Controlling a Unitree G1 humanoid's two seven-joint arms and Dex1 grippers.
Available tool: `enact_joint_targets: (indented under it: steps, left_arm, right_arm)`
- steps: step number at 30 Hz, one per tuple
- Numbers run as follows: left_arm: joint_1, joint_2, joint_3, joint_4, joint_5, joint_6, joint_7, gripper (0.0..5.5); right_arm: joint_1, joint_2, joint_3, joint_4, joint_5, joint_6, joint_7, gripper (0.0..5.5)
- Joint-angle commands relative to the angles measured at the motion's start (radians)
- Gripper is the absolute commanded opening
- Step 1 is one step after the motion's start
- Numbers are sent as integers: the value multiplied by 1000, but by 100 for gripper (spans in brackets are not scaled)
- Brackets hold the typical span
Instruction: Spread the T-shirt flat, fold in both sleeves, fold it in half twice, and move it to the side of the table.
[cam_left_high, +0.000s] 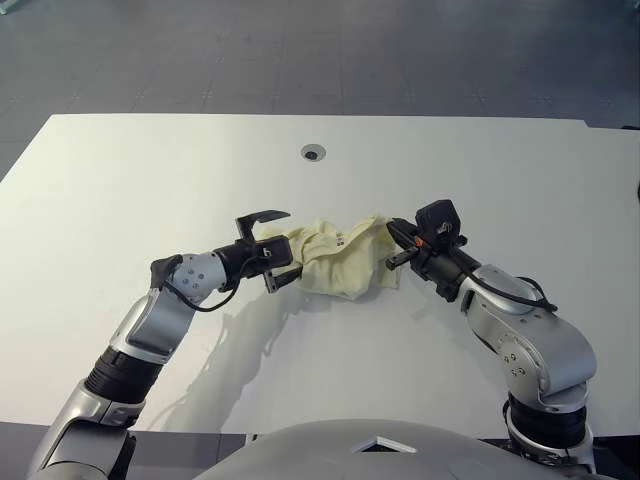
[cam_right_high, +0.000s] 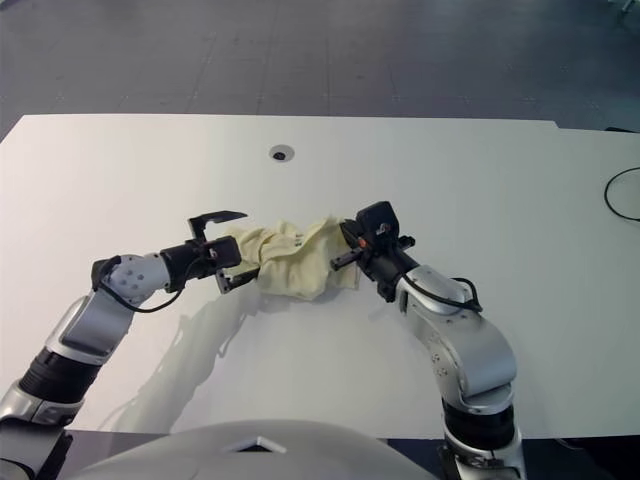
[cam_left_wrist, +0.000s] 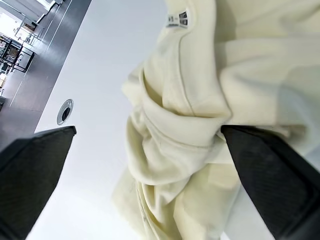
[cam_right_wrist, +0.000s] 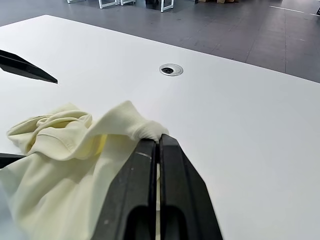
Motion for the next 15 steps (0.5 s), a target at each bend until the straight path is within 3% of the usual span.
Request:
enact_joint_targets:
  steps: [1, 8, 15]
  left_arm:
    - [-25, -2, 26, 20, 23, -35, 34, 538]
    - [-39, -17, 29, 29, 11, -83, 45, 538]
    - [-18, -13, 6, 40, -4, -133, -2, 413]
  right_arm:
    - [-1, -3, 7, -5, -1, 13, -10, 0]
    - [2, -8, 15, -3, -2, 8, -13, 0]
    - [5, -8, 17, 1, -3, 2, -16, 0]
